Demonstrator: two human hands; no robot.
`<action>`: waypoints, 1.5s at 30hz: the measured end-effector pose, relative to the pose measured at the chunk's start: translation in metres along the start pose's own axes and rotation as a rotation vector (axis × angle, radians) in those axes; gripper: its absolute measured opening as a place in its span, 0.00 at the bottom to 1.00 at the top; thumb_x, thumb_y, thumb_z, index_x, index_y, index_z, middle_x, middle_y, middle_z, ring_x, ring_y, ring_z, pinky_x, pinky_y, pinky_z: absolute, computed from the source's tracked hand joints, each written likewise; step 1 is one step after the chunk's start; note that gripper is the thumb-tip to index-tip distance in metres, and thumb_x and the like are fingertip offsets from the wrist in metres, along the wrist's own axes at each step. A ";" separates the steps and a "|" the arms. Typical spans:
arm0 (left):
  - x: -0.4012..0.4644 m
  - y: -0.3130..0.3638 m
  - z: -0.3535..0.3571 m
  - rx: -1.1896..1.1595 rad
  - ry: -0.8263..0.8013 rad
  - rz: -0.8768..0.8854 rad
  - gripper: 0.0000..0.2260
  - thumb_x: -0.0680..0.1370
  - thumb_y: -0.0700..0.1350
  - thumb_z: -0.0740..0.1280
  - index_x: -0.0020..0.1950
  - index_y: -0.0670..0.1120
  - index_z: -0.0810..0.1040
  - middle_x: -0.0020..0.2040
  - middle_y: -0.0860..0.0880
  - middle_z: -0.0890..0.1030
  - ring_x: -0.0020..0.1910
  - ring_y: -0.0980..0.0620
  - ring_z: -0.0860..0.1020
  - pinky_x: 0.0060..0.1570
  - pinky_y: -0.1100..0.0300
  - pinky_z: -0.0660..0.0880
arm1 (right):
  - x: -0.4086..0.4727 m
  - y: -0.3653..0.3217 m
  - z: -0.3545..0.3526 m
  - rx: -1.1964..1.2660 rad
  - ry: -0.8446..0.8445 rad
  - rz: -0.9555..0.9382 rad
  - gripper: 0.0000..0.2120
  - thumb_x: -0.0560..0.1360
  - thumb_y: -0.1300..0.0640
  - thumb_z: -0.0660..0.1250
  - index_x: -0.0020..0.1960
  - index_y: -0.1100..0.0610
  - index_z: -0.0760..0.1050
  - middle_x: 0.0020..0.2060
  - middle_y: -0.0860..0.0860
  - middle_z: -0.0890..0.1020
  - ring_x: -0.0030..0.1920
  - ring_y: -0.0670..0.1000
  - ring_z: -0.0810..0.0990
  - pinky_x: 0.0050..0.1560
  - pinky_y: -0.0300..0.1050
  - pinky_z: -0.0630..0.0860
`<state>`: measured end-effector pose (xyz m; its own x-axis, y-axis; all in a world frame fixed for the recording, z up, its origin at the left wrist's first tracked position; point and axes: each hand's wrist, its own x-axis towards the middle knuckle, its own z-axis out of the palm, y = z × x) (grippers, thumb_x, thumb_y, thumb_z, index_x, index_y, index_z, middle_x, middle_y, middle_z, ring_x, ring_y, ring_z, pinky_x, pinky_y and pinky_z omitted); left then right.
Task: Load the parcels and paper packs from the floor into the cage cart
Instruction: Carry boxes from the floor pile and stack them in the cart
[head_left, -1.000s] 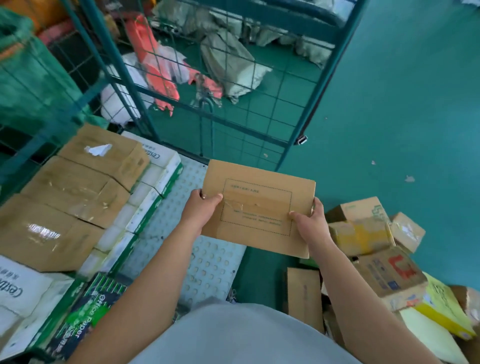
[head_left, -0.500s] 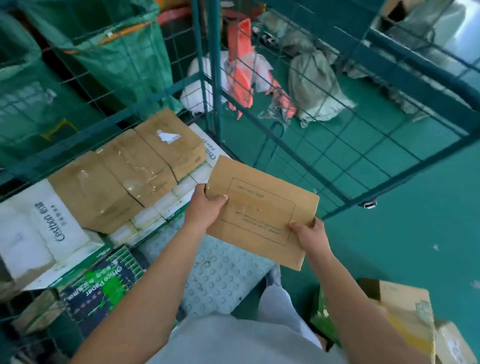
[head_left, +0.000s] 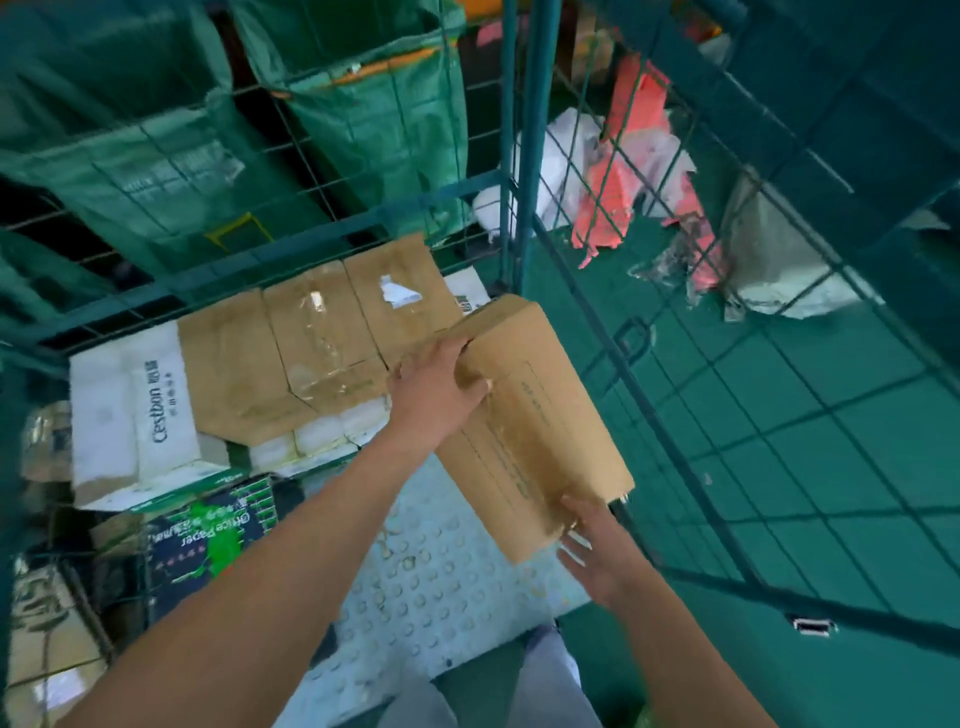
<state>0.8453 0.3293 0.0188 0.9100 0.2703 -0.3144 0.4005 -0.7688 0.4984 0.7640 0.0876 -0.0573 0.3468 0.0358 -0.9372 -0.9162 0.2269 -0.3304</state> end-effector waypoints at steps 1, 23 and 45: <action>0.011 0.008 0.004 0.031 0.008 0.017 0.28 0.78 0.61 0.67 0.77 0.60 0.65 0.75 0.52 0.70 0.74 0.41 0.67 0.75 0.40 0.60 | 0.011 -0.009 0.000 0.014 -0.028 0.018 0.17 0.79 0.53 0.72 0.66 0.54 0.76 0.59 0.53 0.77 0.61 0.57 0.78 0.58 0.52 0.74; 0.229 0.012 0.039 0.073 0.170 0.125 0.29 0.81 0.55 0.65 0.81 0.58 0.61 0.81 0.54 0.63 0.79 0.47 0.61 0.79 0.39 0.49 | 0.213 -0.168 0.092 0.170 -0.137 0.036 0.24 0.79 0.52 0.72 0.73 0.54 0.73 0.71 0.57 0.73 0.63 0.60 0.79 0.60 0.54 0.79; 0.307 -0.068 0.155 0.360 -0.256 0.054 0.36 0.82 0.55 0.65 0.84 0.60 0.47 0.85 0.49 0.44 0.83 0.40 0.46 0.79 0.36 0.46 | 0.294 -0.220 0.175 0.094 -0.257 -0.037 0.10 0.82 0.54 0.67 0.62 0.54 0.75 0.68 0.54 0.74 0.65 0.58 0.78 0.67 0.53 0.76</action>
<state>1.0810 0.3748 -0.2366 0.8548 0.1064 -0.5080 0.2486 -0.9431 0.2208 1.1027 0.2183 -0.2410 0.4302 0.2686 -0.8619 -0.8835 0.3214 -0.3408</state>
